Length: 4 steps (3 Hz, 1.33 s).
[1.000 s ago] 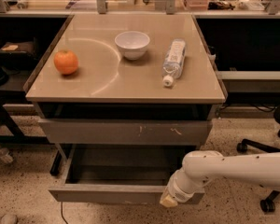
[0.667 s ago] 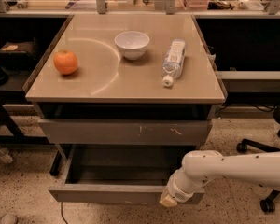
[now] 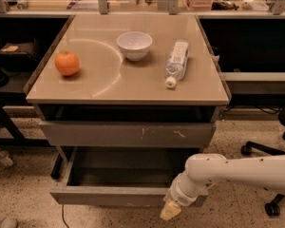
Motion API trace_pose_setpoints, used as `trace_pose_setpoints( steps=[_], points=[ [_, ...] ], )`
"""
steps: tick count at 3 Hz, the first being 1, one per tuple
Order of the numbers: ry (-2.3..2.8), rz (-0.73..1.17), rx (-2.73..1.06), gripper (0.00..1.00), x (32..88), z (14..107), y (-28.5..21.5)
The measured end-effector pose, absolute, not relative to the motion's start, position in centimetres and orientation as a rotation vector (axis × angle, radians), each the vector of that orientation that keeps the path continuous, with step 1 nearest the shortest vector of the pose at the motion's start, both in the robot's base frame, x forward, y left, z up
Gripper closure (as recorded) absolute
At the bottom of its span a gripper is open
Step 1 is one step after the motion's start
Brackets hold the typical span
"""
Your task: Close middle drawer
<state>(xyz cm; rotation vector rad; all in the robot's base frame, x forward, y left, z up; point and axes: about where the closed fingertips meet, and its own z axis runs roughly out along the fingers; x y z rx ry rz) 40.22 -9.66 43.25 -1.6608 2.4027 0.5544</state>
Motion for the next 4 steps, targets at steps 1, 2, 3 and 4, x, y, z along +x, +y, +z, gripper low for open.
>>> trace_pose_setpoints(
  steps=[1,2,3,4],
  points=[
    [2.403,0.554,-1.661,0.0,40.22,43.25,-9.66],
    [2.403,0.555,-1.661,0.0,40.21,43.24,-9.66],
    [2.403,0.555,-1.661,0.18,40.21,43.24,-9.66],
    [2.403,0.555,-1.661,0.42,40.21,43.24,-9.65]
  ],
)
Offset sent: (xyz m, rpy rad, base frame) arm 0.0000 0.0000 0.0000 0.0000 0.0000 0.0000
